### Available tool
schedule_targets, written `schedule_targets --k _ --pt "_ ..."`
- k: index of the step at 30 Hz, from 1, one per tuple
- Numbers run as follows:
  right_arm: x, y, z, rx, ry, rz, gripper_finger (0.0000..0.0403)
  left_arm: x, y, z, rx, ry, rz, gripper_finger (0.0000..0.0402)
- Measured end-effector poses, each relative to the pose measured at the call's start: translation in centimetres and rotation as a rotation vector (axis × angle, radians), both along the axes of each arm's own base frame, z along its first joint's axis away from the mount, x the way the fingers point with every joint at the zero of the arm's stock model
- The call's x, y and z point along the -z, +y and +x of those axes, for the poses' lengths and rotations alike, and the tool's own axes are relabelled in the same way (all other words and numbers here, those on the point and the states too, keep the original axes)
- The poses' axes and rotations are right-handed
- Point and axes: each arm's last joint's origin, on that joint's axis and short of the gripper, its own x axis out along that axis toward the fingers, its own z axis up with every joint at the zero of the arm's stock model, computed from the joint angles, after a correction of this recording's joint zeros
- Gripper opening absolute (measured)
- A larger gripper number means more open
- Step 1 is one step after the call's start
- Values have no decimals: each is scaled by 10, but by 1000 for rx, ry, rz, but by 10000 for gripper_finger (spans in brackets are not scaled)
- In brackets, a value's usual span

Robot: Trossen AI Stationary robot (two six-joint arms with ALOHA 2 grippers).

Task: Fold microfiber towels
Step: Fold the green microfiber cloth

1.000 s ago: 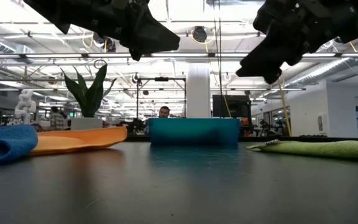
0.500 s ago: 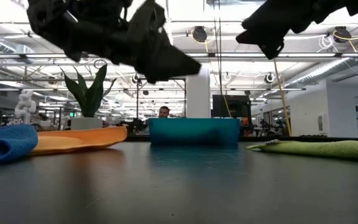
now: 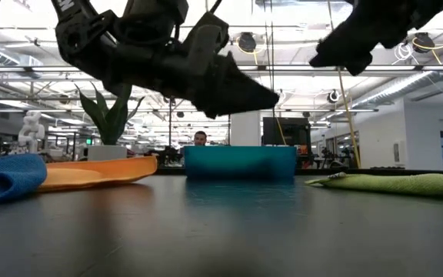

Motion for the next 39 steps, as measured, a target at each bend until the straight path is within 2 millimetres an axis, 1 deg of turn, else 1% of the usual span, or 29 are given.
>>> schedule_targets --k 5,9,11,15,20,24,27,31,39 --pt "19 -4 -8 12 56 -9 130 -2 -1 1 24 -6 18 115" --pt "35 -7 -15 49 103 42 130 2 -2 0 34 28 28 115" --pt "38 -4 -18 15 123 65 130 2 -2 0 36 26 38 115" --pt "37 5 -20 -36 99 70 130 2 -2 0 41 25 57 115" --pt "26 12 -14 -70 -46 20 130 1 -2 0 38 16 54 115" --pt "21 17 -6 -99 -156 -37 130 -5 -3 2 45 -52 98 115" --pt "25 18 -3 -114 -149 -66 130 -6 -1 2 38 -58 93 115" --pt "31 17 -5 -102 -94 -58 130 -5 0 2 29 -45 70 115" --pt "34 17 -6 -90 -65 -36 130 -4 -7 1 51 -30 72 115"
